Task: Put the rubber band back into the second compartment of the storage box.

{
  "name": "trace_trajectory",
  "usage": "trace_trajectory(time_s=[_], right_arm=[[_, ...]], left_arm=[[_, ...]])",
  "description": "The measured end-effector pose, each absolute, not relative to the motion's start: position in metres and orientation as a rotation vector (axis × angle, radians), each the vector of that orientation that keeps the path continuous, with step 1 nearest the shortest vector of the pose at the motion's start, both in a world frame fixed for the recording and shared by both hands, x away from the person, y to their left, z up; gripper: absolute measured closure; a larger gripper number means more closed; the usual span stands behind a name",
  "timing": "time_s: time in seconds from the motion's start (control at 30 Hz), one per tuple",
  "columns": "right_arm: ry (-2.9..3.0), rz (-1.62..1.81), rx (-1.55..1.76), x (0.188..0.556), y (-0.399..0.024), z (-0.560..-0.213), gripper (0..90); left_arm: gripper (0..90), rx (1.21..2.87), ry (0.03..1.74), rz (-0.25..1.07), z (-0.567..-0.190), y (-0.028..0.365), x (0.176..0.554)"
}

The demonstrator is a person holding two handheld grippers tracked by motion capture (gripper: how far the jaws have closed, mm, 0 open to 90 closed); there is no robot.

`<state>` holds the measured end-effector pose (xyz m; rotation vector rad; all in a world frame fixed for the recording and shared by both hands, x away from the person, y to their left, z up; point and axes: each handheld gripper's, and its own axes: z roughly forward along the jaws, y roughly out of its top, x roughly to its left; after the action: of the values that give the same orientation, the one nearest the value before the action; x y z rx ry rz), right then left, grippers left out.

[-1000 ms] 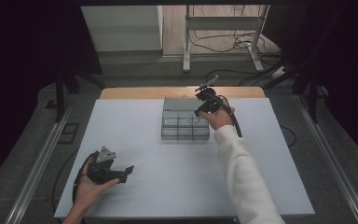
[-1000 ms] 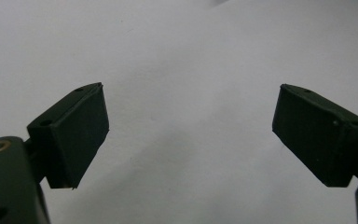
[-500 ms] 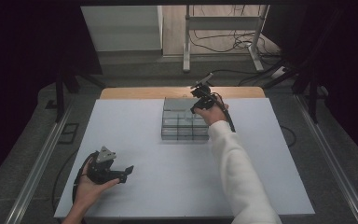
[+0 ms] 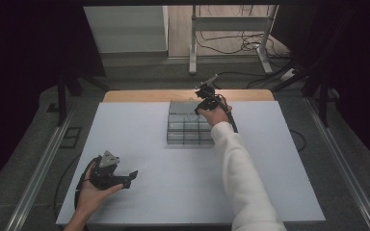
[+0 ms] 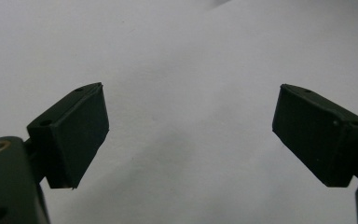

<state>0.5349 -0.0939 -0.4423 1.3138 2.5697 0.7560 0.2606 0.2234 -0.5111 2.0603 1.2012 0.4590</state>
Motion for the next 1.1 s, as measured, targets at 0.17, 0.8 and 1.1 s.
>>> trace_trajectory(time_s=[0.17,0.8,1.1], right_arm=[[2.568,0.769,1.328,0.537,-0.094,-0.445,82.8],[2.584,0.713,1.335,0.535,-0.085,-0.471,81.2],[2.599,0.735,1.35,0.531,-0.081,-0.471,28.2]], left_arm=[[10.3,2.062,1.199,0.46,-0.511,0.223,0.261],[10.3,2.064,1.199,0.46,-0.511,0.225,0.261],[10.3,2.067,1.197,0.46,-0.511,0.224,0.261]])
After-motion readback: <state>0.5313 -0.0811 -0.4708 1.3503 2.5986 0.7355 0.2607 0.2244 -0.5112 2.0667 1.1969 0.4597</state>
